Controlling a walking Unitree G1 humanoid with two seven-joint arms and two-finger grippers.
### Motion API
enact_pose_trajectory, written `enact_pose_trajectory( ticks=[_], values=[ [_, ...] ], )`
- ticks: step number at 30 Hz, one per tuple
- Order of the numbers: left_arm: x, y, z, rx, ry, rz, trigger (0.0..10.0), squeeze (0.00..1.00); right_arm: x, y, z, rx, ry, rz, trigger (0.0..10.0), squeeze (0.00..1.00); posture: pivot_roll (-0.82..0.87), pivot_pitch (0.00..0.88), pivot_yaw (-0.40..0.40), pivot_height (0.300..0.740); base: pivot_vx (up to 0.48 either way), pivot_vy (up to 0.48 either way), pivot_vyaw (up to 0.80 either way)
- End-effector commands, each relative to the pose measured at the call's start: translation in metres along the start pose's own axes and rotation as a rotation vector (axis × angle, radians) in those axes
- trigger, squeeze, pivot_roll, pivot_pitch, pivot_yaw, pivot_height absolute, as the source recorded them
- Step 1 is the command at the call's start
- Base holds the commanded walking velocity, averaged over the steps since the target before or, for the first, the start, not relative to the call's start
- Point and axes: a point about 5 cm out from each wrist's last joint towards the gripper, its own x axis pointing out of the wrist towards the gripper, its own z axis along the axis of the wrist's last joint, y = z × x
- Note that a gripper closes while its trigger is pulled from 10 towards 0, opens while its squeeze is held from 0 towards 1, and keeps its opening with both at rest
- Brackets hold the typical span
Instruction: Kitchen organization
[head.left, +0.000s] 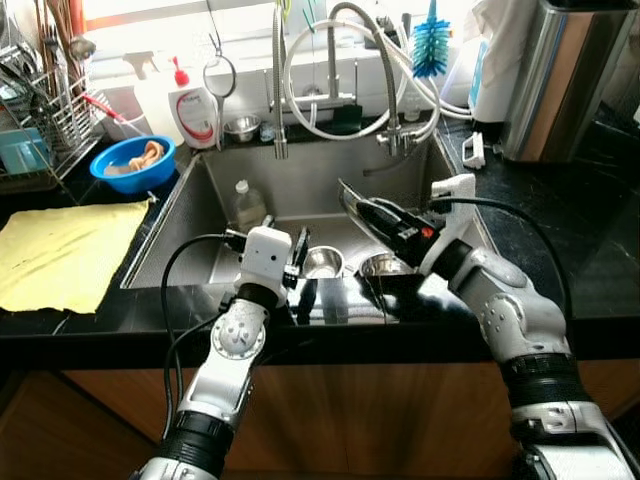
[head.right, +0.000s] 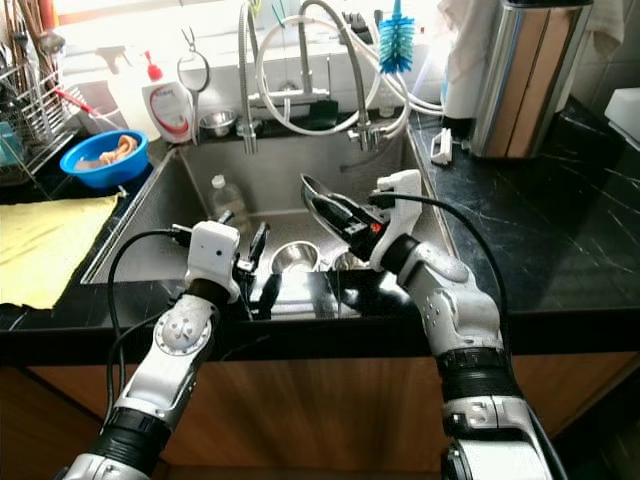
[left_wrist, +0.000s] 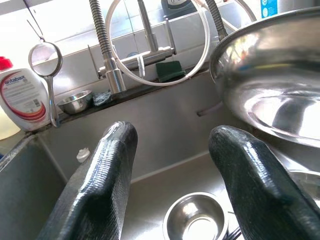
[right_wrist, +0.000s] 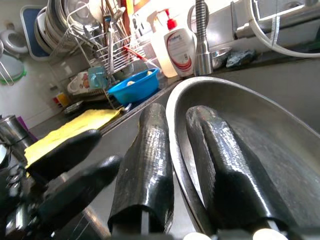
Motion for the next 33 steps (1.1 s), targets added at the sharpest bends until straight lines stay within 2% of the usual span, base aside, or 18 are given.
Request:
enact_pose_trajectory(
  ticks=[1, 4, 6, 8, 11, 27, 28, 29, 33],
  values=[
    [0.003, 0.005, 0.004, 0.026, -0.014, 0.011, 10.0, 0.0, 0.008, -0.001, 0.005, -0.023, -0.011, 0.002, 10.0, 0.0, -0.23, 0.0, 0.124, 0.74, 0.0, 0.0, 0.0],
    [0.003, 0.005, 0.004, 0.027, -0.014, 0.012, 10.0, 0.0, 0.012, -0.009, 0.006, -0.03, -0.008, -0.056, 10.0, 0.0, -0.23, 0.0, 0.122, 0.74, 0.0, 0.0, 0.0],
    [0.004, 0.006, 0.005, 0.028, -0.017, 0.015, 10.0, 0.0, 0.016, -0.02, 0.009, -0.005, -0.011, -0.137, 10.0, 0.0, -0.23, 0.0, 0.122, 0.74, 0.0, 0.0, 0.0],
    [0.004, 0.006, 0.005, 0.027, -0.018, 0.015, 10.0, 0.0, 0.016, -0.022, 0.009, 0.004, -0.01, -0.149, 10.0, 0.0, -0.23, 0.0, 0.123, 0.74, 0.0, 0.0, 0.0],
    [0.005, 0.005, 0.006, 0.027, -0.021, 0.012, 10.0, 0.0, 0.014, -0.032, 0.002, -0.014, 0.037, -0.243, 10.0, 0.0, -0.22, 0.0, 0.121, 0.74, 0.0, 0.0, 0.0],
    [0.006, 0.007, 0.007, 0.03, -0.026, 0.022, 10.0, 0.0, 0.012, -0.041, -0.01, 0.002, 0.068, -0.308, 10.0, 0.0, -0.21, 0.0, 0.115, 0.74, 0.0, 0.0, 0.0],
    [0.006, 0.007, 0.007, 0.03, -0.026, 0.021, 10.0, 0.0, 0.012, -0.042, -0.01, 0.006, 0.068, -0.306, 10.0, 0.05, -0.21, 0.0, 0.116, 0.74, 0.0, 0.0, 0.0],
    [0.006, 0.007, 0.007, 0.03, -0.026, 0.02, 10.0, 0.0, 0.011, -0.042, -0.01, 0.007, 0.068, -0.307, 10.0, 1.0, -0.21, 0.0, 0.116, 0.74, 0.0, 0.0, 0.0],
    [0.006, 0.006, 0.007, 0.029, -0.024, 0.018, 10.0, 0.0, 0.011, -0.042, -0.01, -0.001, 0.071, -0.31, 10.0, 1.0, -0.21, 0.0, 0.116, 0.74, 0.0, 0.0, 0.0]
  ],
)
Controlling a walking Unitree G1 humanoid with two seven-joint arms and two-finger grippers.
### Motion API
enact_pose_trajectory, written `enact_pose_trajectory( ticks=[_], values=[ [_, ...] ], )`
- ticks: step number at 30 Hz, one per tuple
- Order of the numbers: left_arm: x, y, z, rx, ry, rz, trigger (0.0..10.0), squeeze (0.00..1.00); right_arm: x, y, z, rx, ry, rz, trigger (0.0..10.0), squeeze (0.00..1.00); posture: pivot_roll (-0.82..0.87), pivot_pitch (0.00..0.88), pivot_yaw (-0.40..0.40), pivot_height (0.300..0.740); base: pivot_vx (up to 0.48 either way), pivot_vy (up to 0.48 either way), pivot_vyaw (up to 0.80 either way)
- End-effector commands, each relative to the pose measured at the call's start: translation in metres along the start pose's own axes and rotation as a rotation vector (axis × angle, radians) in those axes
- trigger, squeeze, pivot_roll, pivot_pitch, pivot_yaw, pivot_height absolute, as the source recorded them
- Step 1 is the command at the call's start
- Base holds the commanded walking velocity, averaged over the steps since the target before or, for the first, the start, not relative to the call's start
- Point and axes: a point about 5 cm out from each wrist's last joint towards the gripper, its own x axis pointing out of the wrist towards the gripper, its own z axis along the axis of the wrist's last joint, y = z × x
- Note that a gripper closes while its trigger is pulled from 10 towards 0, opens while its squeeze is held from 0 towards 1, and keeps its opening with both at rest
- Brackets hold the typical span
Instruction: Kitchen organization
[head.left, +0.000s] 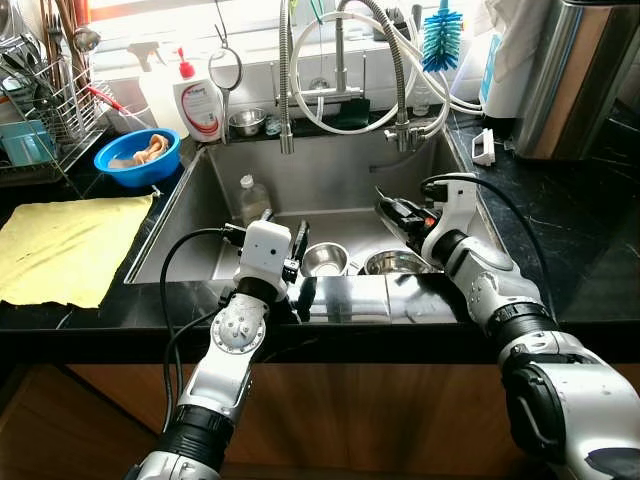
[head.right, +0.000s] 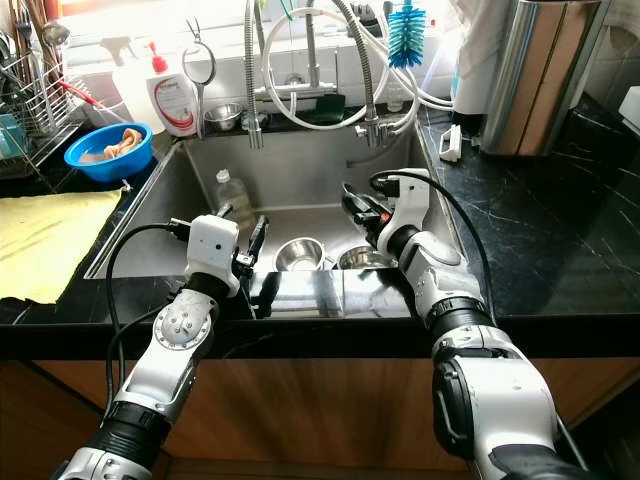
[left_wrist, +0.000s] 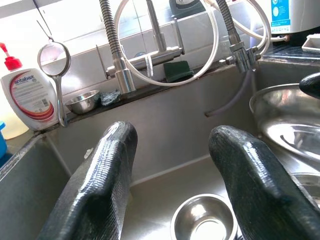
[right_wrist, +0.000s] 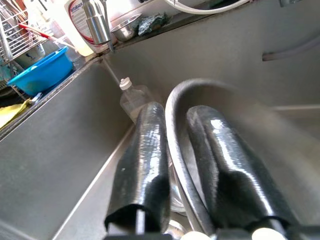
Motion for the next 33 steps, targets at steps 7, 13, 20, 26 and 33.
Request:
enact_pose_trajectory(
  ticks=[7, 13, 20, 26, 33],
  values=[
    [0.001, 0.004, 0.002, 0.023, -0.005, 0.007, 10.0, 0.0, 0.003, 0.002, 0.004, -0.03, -0.012, -0.031, 10.0, 0.0, -0.21, 0.0, 0.117, 0.74, 0.0, 0.0, 0.0],
    [0.001, 0.004, 0.001, 0.022, -0.004, 0.007, 10.0, 0.0, 0.003, 0.002, 0.008, -0.103, -0.046, -0.051, 10.0, 0.0, -0.21, 0.0, 0.118, 0.74, 0.0, 0.0, 0.0],
    [-0.001, 0.006, 0.005, 0.022, -0.031, 0.044, 10.0, 0.0, -0.005, 0.019, 0.036, -0.351, -0.281, -0.088, 10.0, 0.0, -0.22, 0.0, 0.118, 0.74, 0.0, 0.0, 0.0],
    [0.001, 0.017, 0.011, 0.025, -0.073, 0.103, 10.0, 0.0, -0.042, 0.032, 0.043, -0.397, -0.492, -0.199, 10.0, 0.0, -0.24, 0.0, 0.124, 0.74, 0.0, 0.0, 0.0],
    [0.0, 0.021, 0.012, 0.024, -0.084, 0.136, 10.0, 0.0, -0.078, 0.048, 0.015, -0.436, -0.513, -0.35, 10.0, 0.0, -0.24, 0.0, 0.127, 0.74, 0.0, 0.0, 0.0]
  ],
)
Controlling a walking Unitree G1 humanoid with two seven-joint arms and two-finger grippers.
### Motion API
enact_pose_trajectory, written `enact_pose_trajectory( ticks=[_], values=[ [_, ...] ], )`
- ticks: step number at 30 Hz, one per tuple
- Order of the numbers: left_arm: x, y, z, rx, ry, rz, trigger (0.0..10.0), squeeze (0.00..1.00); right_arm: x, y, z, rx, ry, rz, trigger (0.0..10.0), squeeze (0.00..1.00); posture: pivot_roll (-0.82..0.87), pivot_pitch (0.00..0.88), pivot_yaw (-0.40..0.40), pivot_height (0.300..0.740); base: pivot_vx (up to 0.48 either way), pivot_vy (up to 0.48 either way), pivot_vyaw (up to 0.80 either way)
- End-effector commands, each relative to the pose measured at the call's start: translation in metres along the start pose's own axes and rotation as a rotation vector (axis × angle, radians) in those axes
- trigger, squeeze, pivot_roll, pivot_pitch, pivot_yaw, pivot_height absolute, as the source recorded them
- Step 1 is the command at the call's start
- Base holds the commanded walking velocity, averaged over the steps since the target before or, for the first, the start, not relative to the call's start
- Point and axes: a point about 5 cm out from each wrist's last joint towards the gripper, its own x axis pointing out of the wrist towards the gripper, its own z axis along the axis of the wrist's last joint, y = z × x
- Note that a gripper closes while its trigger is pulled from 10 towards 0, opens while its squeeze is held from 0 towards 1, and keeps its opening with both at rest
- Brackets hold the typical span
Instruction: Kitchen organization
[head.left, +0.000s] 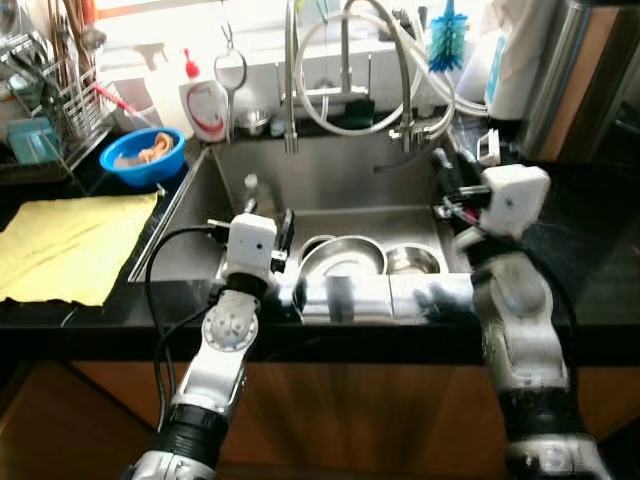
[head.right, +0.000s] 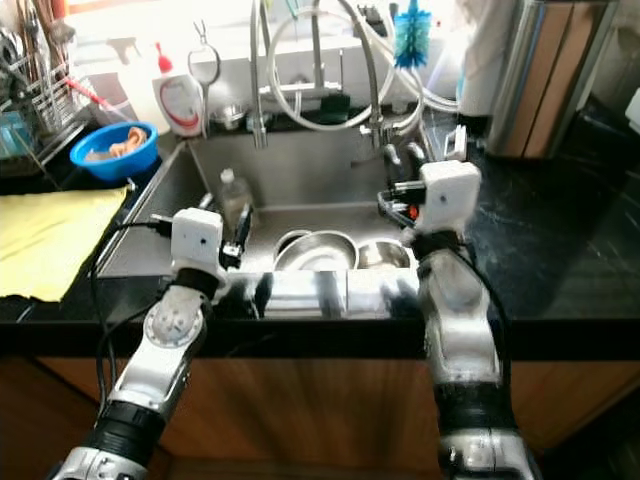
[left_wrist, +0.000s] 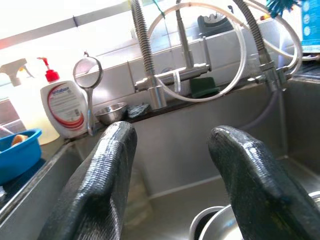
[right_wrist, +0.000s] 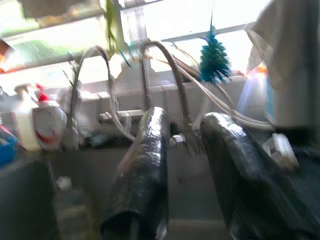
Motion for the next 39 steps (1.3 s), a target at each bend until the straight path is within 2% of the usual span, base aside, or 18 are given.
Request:
enact_pose_trajectory(
  ticks=[1, 3, 7, 12, 14, 24, 30, 36, 39],
  values=[
    [0.001, 0.007, 0.005, 0.022, -0.028, 0.031, 10.0, 0.0, -0.002, 0.004, 0.009, -0.047, -0.029, -0.019, 10.0, 0.0, -0.24, 0.0, 0.127, 0.74, 0.0, 0.0, 0.0],
    [0.0, 0.016, 0.002, 0.035, -0.019, 0.059, 10.0, 0.0, -0.01, 0.002, 0.006, -0.04, -0.01, -0.051, 10.0, 0.0, -0.24, 0.0, 0.125, 0.74, 0.0, 0.0, 0.0],
    [-0.003, 0.021, 0.001, 0.047, -0.019, 0.064, 10.0, 0.0, -0.012, -0.001, 0.01, -0.046, -0.005, -0.078, 10.0, 0.0, -0.24, 0.0, 0.125, 0.74, 0.0, 0.0, 0.12],
    [-0.005, 0.021, 0.001, 0.049, -0.021, 0.078, 10.0, 0.0, -0.009, -0.005, 0.014, -0.059, -0.019, -0.105, 10.0, 0.0, -0.23, 0.0, 0.118, 0.74, 0.0, 0.0, 0.67],
    [-0.006, 0.019, 0.001, 0.045, -0.023, 0.081, 10.0, 0.0, -0.009, -0.001, 0.014, -0.086, -0.014, -0.081, 10.0, 0.0, -0.23, 0.0, 0.112, 0.74, 0.0, 0.0, 0.73],
    [-0.008, 0.012, 0.002, 0.026, -0.029, 0.09, 10.0, 0.0, -0.013, 0.008, 0.005, -0.069, 0.024, -0.05, 10.0, 0.0, -0.22, 0.0, 0.091, 0.74, 0.0, 0.0, 0.73],
    [-0.014, 0.014, -0.004, 0.042, -0.003, 0.088, 10.0, 0.0, -0.01, 0.012, 0.004, -0.056, 0.023, -0.047, 10.0, 0.0, -0.22, 0.0, 0.096, 0.74, 0.0, 0.0, 0.76],
    [-0.013, 0.018, -0.003, 0.046, -0.006, 0.11, 10.0, 0.0, -0.009, 0.009, 0.004, -0.06, 0.021, -0.041, 10.0, 0.0, -0.22, 0.0, 0.095, 0.74, 0.0, 0.0, 0.76],
    [-0.014, 0.026, -0.008, 0.066, 0.007, 0.158, 10.0, 0.0, -0.008, 0.006, 0.005, -0.065, 0.019, -0.041, 10.0, 0.0, -0.22, 0.0, 0.09, 0.74, 0.0, 0.0, 0.76]
  ],
)
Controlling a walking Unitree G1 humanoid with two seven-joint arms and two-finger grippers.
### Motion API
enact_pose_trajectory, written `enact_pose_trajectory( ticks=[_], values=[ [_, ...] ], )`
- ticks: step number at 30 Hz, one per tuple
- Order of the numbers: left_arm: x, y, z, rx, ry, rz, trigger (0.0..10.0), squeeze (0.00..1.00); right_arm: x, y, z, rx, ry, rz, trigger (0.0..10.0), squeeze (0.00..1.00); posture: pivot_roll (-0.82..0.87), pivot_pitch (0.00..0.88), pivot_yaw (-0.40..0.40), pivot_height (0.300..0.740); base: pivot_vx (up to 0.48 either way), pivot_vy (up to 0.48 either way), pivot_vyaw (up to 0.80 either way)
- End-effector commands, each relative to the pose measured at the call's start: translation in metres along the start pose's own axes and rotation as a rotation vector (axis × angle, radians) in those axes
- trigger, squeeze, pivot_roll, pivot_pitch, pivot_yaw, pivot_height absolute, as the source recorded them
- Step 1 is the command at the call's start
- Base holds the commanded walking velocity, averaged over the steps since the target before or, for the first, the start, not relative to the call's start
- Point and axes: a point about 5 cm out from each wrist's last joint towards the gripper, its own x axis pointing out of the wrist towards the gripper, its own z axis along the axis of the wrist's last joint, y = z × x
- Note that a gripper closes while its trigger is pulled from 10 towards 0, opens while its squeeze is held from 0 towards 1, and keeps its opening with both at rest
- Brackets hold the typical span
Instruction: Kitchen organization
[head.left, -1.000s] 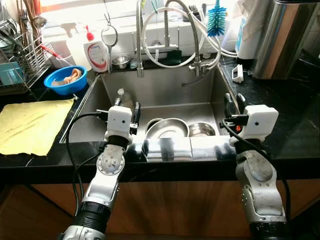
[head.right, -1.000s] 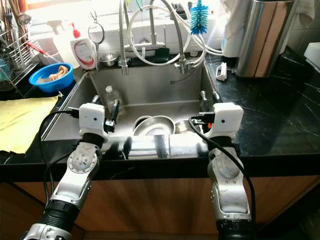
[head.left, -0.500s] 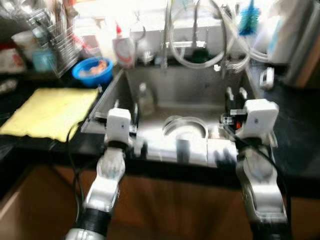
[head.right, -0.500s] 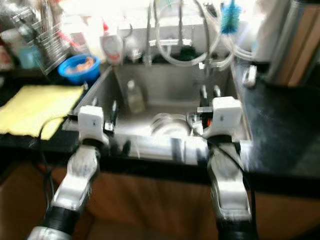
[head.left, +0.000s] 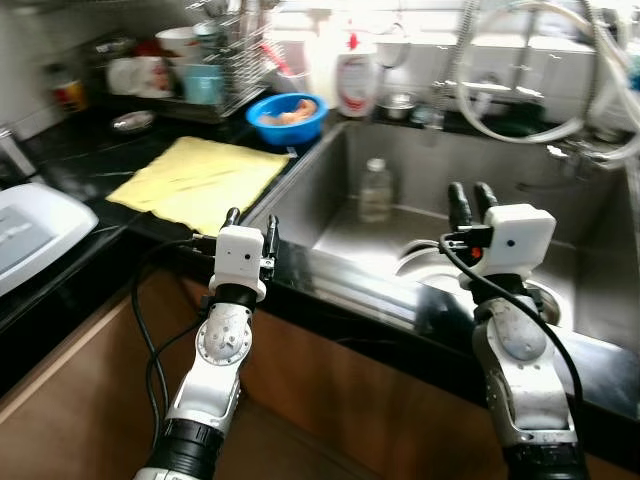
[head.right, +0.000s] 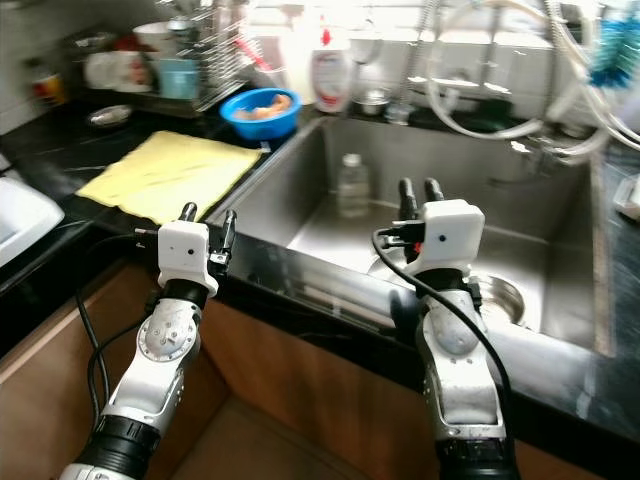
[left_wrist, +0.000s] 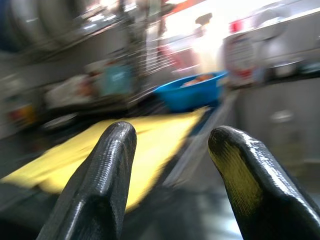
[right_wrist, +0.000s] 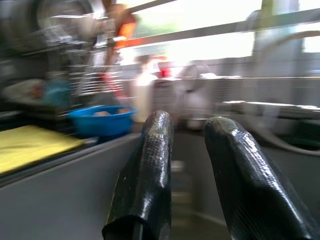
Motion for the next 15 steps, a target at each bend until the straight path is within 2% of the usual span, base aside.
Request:
enact_pose_trajectory(
  ticks=[1, 8, 15],
  values=[
    [0.001, 0.018, -0.001, 0.027, -0.004, 0.097, 10.0, 0.0, 0.004, 0.002, 0.004, -0.003, -0.015, 0.026, 10.0, 0.0, -0.21, 0.0, 0.08, 0.74, 0.0, 0.0, 0.76],
    [-0.005, 0.034, -0.005, 0.027, 0.018, 0.196, 10.0, 0.0, 0.009, 0.002, 0.009, -0.004, -0.032, 0.045, 10.0, 0.0, -0.2, 0.0, 0.067, 0.74, 0.0, 0.0, 0.76],
    [-0.01, 0.037, -0.01, 0.039, 0.036, 0.218, 10.0, 0.0, 0.012, 0.006, 0.011, -0.003, -0.04, 0.114, 10.0, 0.0, -0.2, 0.0, 0.06, 0.74, 0.0, 0.0, 0.76]
  ],
)
